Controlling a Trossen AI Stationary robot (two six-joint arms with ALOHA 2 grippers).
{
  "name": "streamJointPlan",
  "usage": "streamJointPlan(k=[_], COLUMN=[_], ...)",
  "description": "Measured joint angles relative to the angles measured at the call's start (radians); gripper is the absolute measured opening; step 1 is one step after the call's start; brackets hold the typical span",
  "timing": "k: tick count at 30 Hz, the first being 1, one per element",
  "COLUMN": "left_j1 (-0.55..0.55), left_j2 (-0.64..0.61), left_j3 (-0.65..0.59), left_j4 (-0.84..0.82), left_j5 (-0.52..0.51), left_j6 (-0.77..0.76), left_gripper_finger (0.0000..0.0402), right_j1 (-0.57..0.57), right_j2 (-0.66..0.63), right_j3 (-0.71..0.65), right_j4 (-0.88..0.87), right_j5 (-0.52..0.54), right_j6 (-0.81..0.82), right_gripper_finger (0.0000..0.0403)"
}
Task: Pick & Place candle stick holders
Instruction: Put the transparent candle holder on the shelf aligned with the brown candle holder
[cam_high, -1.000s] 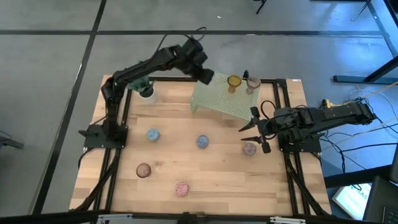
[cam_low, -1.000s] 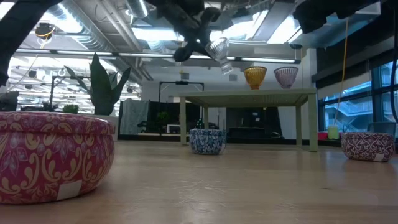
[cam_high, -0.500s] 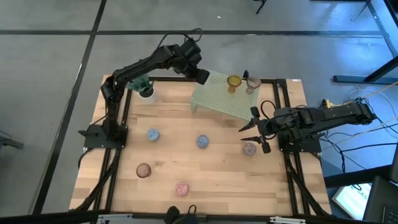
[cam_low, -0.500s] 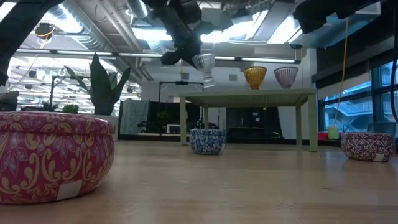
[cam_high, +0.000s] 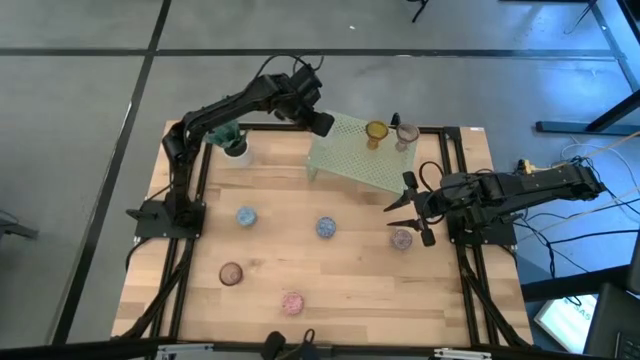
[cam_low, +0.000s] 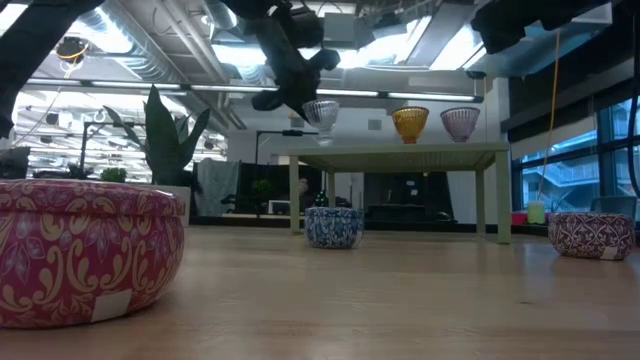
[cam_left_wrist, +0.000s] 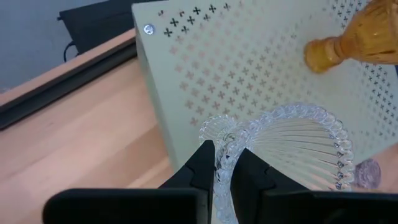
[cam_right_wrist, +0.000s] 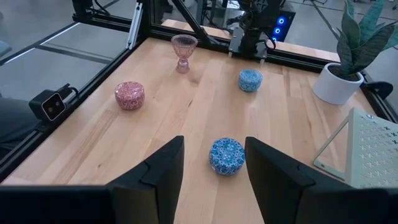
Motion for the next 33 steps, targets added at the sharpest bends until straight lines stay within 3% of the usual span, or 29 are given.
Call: streamJointPlan(k=[12,33], left_j1=[-0.001,-0.002], left_j2=[0.002,0.002], left_j3=[0.0,0.0], left_j4=[0.002,0.002], left_j5=[0.001,0.006], left_j6=[0.001,0.044], left_gripper_finger=[0.0051,0.0054], right_j1=[0.0,0.0], right_j2=[0.0,0.0], right_j3=[0.0,0.0], right_j4=[0.0,0.0], right_j5=[0.0,0.0], right_j6=[0.0,0.0], right_gripper_finger=[0.0173,0.0173])
